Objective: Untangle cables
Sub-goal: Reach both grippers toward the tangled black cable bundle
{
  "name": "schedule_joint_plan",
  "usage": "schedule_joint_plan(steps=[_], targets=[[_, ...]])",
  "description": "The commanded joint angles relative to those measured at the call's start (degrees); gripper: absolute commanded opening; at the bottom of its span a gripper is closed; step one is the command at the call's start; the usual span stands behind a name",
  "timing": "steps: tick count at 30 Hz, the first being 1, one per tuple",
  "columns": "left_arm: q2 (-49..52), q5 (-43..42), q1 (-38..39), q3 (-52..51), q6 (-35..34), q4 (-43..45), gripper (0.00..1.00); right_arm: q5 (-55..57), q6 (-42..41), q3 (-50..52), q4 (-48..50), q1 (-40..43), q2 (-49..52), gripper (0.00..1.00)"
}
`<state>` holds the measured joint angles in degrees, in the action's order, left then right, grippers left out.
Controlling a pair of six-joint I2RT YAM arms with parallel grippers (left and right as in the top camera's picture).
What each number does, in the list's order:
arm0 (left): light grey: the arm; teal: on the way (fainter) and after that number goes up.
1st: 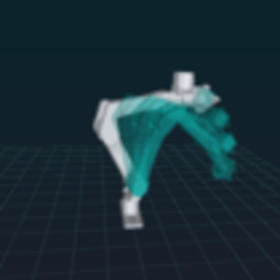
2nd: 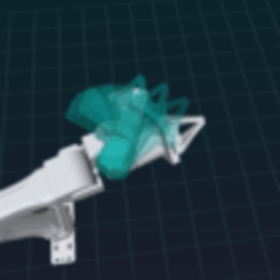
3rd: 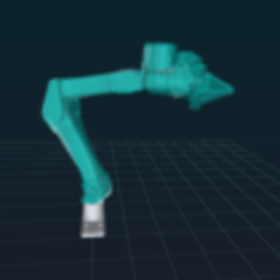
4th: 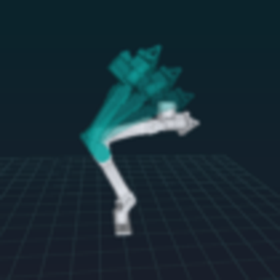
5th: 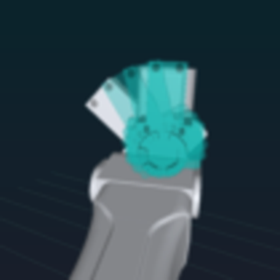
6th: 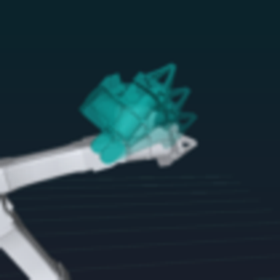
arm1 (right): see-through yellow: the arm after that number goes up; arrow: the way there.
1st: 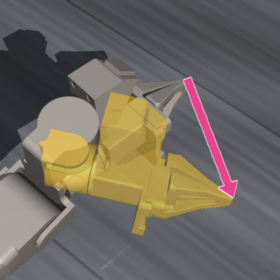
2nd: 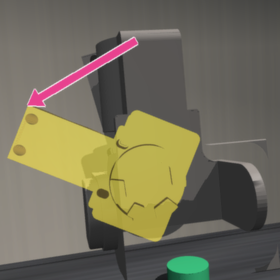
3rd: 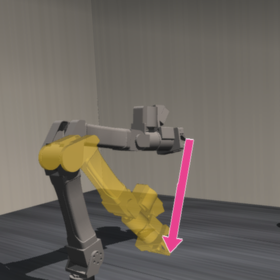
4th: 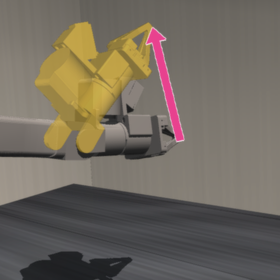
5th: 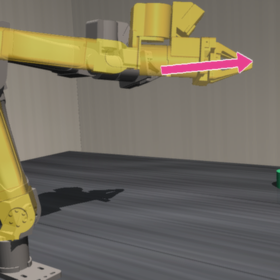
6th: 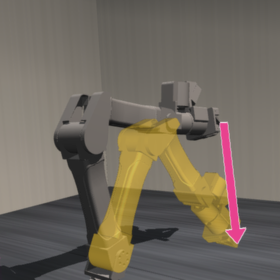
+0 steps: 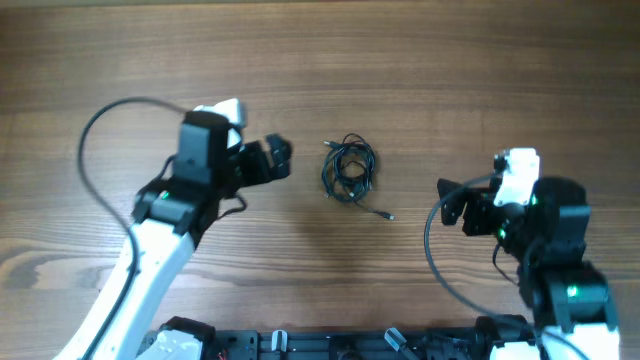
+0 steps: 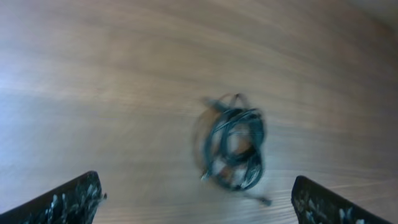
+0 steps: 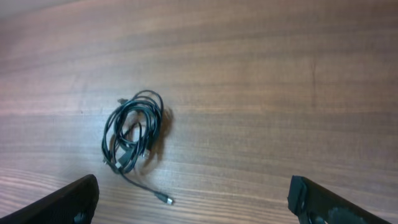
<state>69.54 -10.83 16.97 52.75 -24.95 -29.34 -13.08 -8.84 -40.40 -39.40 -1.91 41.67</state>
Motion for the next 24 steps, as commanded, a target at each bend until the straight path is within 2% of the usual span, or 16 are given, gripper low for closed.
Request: schedule_joint_plan(steps=[1, 7, 11, 18, 21, 24], targets=[[6.47, 0.13, 4.15, 1.05, 1.73, 6.14, 1.0, 0.11, -0.17, -6.56, -4.26, 0.28, 5.92, 1.0], [16.55, 0.39, 9.11, 1.05, 2.29, 14.16, 0.99, -0.55, -0.31, -7.43, -5.6, 0.28, 8.83, 1.0], [22.71, 0.37, 10.71, 1.05, 5.27, 18.01, 0.89, -0.68, -0.37, -7.43, -5.73, 0.28, 8.85, 1.0], [31.56, 0.39, 11.21, 1.05, 5.25, 24.63, 0.83, -2.08, -0.61, -7.43, -5.79, 0.28, 8.85, 1.0], [33.05, 0.46, 11.58, 1.05, 5.27, 26.4, 0.83, -2.05, -4.85, -7.43, -5.64, 0.28, 8.87, 1.0], [34.42, 1.53, 11.8, 1.05, 5.22, 27.93, 0.78, -2.08, -6.8, -7.43, -5.25, 0.28, 8.85, 1.0]])
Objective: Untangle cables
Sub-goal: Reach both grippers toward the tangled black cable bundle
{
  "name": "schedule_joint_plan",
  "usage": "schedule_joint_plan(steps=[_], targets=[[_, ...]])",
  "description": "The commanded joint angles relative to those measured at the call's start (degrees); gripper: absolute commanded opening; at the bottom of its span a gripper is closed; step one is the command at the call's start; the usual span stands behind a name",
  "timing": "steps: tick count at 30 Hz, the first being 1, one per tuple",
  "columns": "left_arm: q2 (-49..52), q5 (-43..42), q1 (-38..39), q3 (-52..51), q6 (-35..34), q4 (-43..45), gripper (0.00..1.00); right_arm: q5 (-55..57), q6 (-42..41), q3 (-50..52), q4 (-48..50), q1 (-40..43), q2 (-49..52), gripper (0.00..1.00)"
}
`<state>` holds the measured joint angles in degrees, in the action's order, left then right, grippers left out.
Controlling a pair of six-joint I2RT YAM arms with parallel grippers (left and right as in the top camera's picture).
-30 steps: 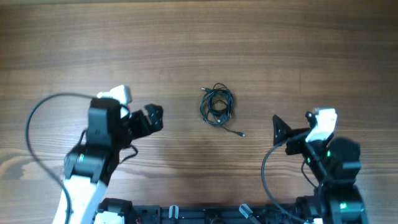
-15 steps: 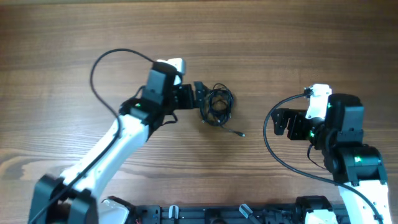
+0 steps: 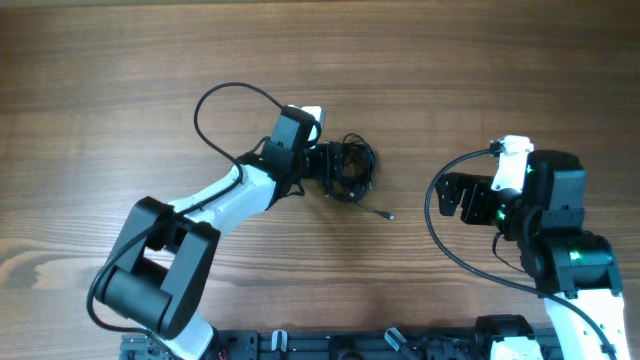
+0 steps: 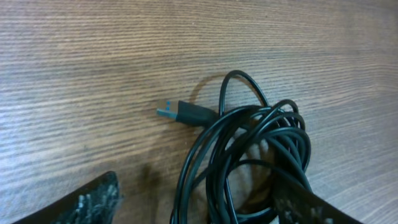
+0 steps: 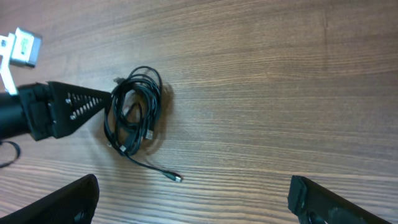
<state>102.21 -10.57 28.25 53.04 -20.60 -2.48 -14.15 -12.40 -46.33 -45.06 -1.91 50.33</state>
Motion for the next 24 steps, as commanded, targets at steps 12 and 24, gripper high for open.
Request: schedule_joint_plan(steps=[12, 24], targets=[[4.09, 4.55, 4.52, 0.63, 0.68, 2.27, 0.55, -3.96, -4.7, -1.51, 0.87, 0.28, 0.22, 1.0], [-3.85, -0.22, 5.2, 0.66, -2.4, -4.46, 0.04, -7.39, -4.07, -0.81, 1.49, 0.28, 6.93, 1.0]])
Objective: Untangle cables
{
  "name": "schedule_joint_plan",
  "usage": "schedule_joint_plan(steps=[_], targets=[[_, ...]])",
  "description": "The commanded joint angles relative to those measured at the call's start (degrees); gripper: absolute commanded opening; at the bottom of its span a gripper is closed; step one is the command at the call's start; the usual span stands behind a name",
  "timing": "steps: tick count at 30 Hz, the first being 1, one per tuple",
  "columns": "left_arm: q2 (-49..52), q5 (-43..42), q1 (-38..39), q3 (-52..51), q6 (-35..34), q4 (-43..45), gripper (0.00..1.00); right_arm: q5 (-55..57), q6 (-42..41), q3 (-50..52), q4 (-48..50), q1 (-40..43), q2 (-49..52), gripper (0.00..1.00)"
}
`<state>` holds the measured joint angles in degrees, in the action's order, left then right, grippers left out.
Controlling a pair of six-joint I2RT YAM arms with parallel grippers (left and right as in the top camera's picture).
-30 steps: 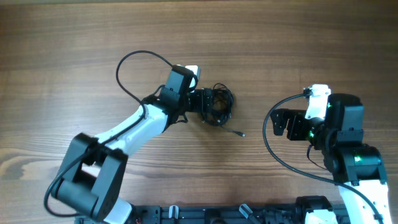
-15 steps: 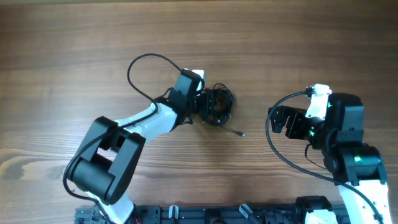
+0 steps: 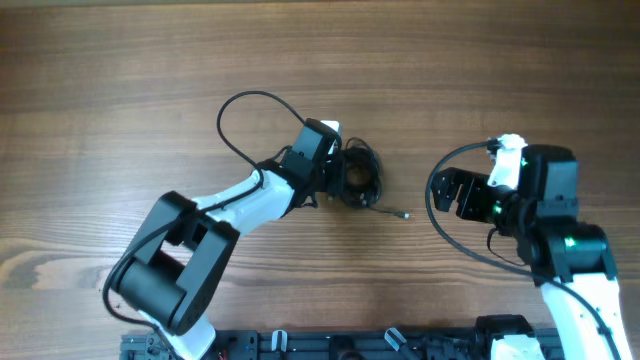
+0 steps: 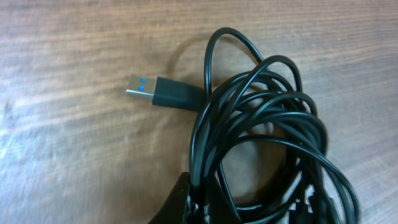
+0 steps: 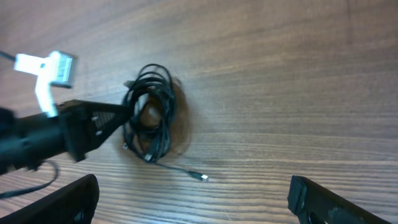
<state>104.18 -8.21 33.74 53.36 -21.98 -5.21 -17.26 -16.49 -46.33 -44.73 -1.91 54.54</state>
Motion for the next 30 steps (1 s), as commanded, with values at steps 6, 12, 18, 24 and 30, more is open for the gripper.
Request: schedule_joint_plan(steps=[6, 12, 18, 24, 30], targets=[[-18.14, -13.09, -0.59, 0.33, -2.93, -4.94, 0.04, -10.99, 3.08, -0.81, 10.4, -3.15, 11.39, 1.0], [-21.68, -17.79, -0.57, 0.33, -2.99, -6.49, 0.04, -10.93, 2.78, -0.81, 17.09, -6.73, 18.73, 0.73], [-21.66, -19.19, -0.59, 0.33, -4.44, -7.08, 0.05, -14.73, 0.22, -0.81, 17.44, -7.3, 21.64, 0.42], [-21.66, -13.25, -0.57, 0.31, -4.44, -9.22, 0.04, -23.04, 0.26, -0.81, 17.42, -7.3, 21.64, 0.49], [-21.66, -10.97, -0.59, 0.31, -4.46, -9.09, 0.04, -26.1, 0.02, -0.81, 13.84, -7.3, 21.64, 0.41]])
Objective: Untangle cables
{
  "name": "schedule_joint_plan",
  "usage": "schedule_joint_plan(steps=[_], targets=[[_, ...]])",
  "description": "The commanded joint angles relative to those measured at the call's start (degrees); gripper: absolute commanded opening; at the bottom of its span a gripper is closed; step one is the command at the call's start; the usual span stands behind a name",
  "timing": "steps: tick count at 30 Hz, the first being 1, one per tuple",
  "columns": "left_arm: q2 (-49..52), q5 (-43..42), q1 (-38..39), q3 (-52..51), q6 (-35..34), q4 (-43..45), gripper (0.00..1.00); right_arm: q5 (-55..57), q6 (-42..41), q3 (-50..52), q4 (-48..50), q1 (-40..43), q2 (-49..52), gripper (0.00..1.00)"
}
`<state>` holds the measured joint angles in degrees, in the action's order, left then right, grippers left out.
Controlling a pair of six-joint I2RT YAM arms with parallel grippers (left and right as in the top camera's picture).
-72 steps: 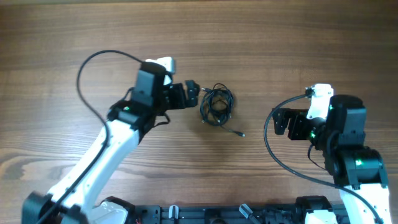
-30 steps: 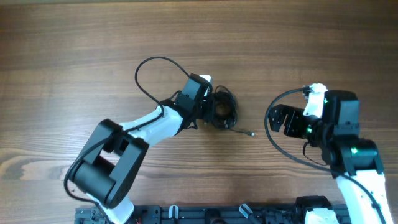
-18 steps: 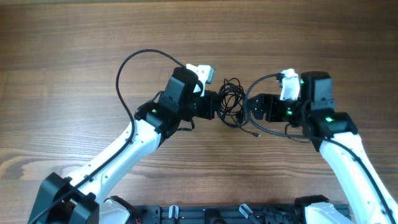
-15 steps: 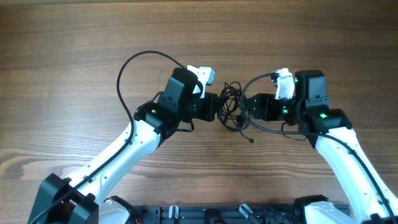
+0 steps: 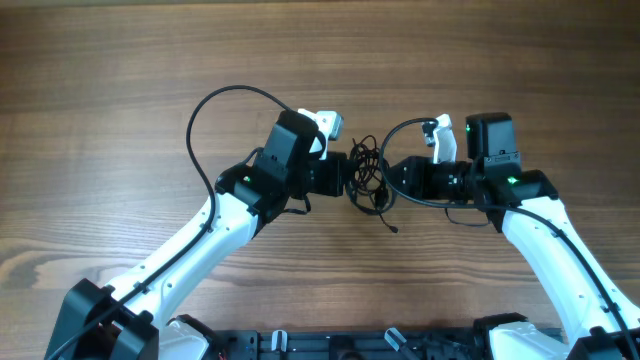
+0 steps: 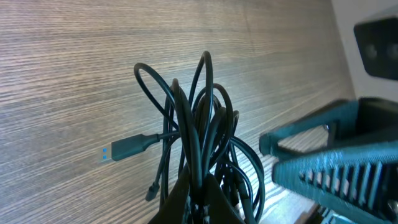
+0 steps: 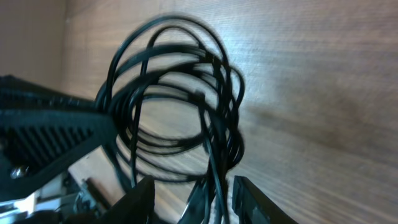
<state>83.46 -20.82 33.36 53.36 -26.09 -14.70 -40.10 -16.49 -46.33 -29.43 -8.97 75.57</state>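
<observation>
A tangled black cable bundle (image 5: 365,172) sits mid-table between both arms. My left gripper (image 5: 347,175) is shut on its left side; in the left wrist view the loops (image 6: 199,124) stand upright above the shut left gripper (image 6: 199,205), and a USB plug (image 6: 118,151) with blue marks hangs to the left. My right gripper (image 5: 385,178) reaches in from the right. In the right wrist view it (image 7: 194,199) is partly open, with strands of the bundle (image 7: 180,93) between its fingers. A loose end with a small plug (image 5: 395,228) trails toward the front.
The wooden table (image 5: 120,80) carries nothing else. The left arm's own black cable (image 5: 215,105) arcs over the table behind that arm. The right arm's cable (image 5: 400,130) loops just behind the bundle.
My right gripper was wide open well to the right of the bundle; now it is at the bundle with narrowed jaws around strands. The left gripper has tipped the bundle upright.
Both grippers stood open apart from the bundle lying flat on the table. The left gripper then reached the bundle's left edge and shut on it. The right arm stayed off to the right until now, when both grippers meet at the raised bundle.
</observation>
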Motion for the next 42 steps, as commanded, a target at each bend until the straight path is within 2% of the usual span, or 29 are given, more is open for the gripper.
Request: schedule_joint_plan(steps=[1, 3, 4, 8, 15, 24, 26, 29, 31, 32, 33, 35, 39, 42], targets=[[-0.94, 1.6, -0.22, 0.31, -0.37, 0.76, 0.04, -2.99, 0.02, -0.81, -2.03, -0.24, 0.61, 0.4], [-0.96, 1.4, -0.22, 0.31, -2.47, 1.6, 0.04, 0.2, 0.02, -0.81, -3.98, -0.24, 0.61, 0.42], [-0.96, 1.14, -0.22, 0.31, -4.17, 2.1, 0.04, 5.18, 0.0, -0.81, -5.55, -0.24, 0.61, 0.42], [-0.96, -0.07, -0.22, 0.31, -4.48, 2.23, 0.04, 10.27, 0.02, -0.81, -6.01, -0.24, 0.63, 0.41], [-0.96, -1.14, -0.2, 0.31, -7.85, 2.84, 0.04, 10.19, -0.04, -0.81, -5.2, -0.24, 0.63, 0.41], [-0.96, -5.35, -0.2, 0.31, -7.85, 3.34, 0.04, 3.98, -0.04, -0.81, -3.63, -0.24, 0.63, 0.4], [-0.96, -6.45, -0.22, 0.31, -7.85, 3.34, 0.04, 3.96, -0.09, -0.81, -3.17, -0.24, 0.63, 0.32], [-0.96, -6.86, -0.22, 0.31, -7.85, 3.34, 0.04, 4.0, -0.13, -0.81, -2.89, -0.24, 0.63, 0.04], [-0.96, -6.8, -0.22, 0.28, -7.85, 3.23, 0.04, 4.35, -0.55, -0.81, -3.8, -0.24, 0.63, 0.04], [-0.96, -6.8, -0.22, 0.28, -7.85, 3.26, 0.04, 6.8, -3.48, -0.81, -5.46, -0.22, 0.63, 0.04], [-0.96, -6.69, -0.22, 0.28, -7.87, 3.3, 0.04, 13.79, -11.8, -0.81, -9.73, -0.22, 0.63, 0.04], [-0.96, -4.74, -0.22, 0.28, -7.87, 3.06, 0.04, 25.31, -21.27, -0.81, -16.46, -0.22, 0.63, 0.04], [-0.96, 1.97, -0.26, 0.28, -7.82, 2.19, 0.04, 45.44, -24.17, -0.81, -25.18, -0.17, 0.63, 0.04], [-0.96, 2.49, -0.94, 0.28, -7.82, 1.53, 0.04, 47.3, -24.2, -0.81, -27.23, -0.17, 0.63, 0.04]])
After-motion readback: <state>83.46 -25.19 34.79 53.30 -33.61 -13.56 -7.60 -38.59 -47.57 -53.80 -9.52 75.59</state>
